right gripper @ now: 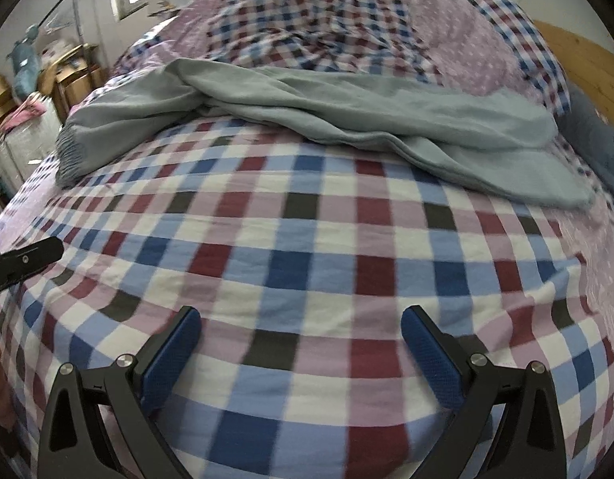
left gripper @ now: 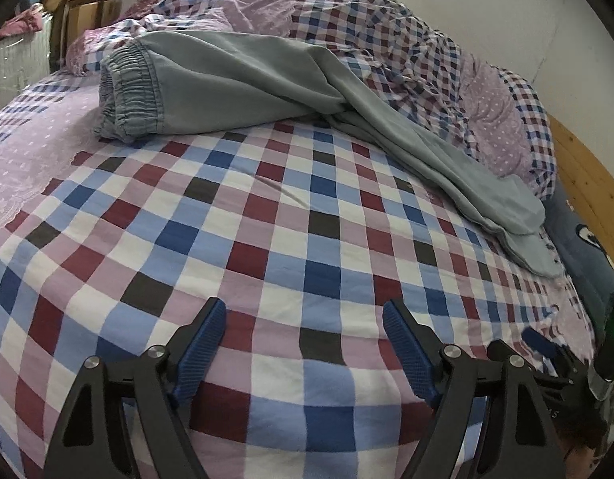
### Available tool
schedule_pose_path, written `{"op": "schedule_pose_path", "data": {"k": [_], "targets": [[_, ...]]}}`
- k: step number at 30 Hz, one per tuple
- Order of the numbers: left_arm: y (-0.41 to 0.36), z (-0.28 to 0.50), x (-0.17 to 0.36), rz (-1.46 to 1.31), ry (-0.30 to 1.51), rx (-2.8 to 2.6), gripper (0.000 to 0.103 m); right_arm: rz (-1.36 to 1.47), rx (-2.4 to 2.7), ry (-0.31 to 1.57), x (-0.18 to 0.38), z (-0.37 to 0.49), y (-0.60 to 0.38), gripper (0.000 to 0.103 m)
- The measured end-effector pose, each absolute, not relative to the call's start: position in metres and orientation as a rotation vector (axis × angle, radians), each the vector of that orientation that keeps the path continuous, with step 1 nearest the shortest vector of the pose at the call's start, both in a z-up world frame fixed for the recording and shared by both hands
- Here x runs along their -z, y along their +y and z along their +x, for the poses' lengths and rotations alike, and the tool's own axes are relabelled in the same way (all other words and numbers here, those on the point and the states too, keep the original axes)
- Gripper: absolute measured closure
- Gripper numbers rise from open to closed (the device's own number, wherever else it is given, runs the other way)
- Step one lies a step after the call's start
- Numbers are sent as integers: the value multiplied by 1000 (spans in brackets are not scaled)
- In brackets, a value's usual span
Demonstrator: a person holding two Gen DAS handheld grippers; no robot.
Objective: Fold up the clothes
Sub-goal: 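Move the right tool to the elastic waistband of the grey sweatpants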
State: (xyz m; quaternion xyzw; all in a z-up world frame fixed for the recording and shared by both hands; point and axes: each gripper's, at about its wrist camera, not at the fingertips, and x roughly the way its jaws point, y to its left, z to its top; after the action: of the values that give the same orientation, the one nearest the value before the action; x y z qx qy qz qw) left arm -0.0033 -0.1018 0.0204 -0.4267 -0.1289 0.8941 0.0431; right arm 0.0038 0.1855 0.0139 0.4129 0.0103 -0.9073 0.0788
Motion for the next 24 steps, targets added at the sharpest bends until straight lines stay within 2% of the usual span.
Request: {"op": "schedule_pose_path", "data": {"k": [6, 11, 14, 18, 24], "targets": [[-120, 1, -29, -1311, -370, -2762, 19, 1118, 2692, 199, -24, 12, 151, 3], [-167, -1, -34, -1336, -565, -2792, 19, 1046, 2689, 392, -28, 22, 119, 11], [-195, -2, -35, -1349, -683, -2812, 19, 1042, 2683, 443, -28, 22, 106, 16], [-221, 0, -36, -1357, -781, -2831, 19, 1048, 2654, 441, -32, 11, 80, 17], [-257, -1, -34, -1386, -929, -2823, 19, 969, 2546, 547, -43, -14, -3, 17]]}}
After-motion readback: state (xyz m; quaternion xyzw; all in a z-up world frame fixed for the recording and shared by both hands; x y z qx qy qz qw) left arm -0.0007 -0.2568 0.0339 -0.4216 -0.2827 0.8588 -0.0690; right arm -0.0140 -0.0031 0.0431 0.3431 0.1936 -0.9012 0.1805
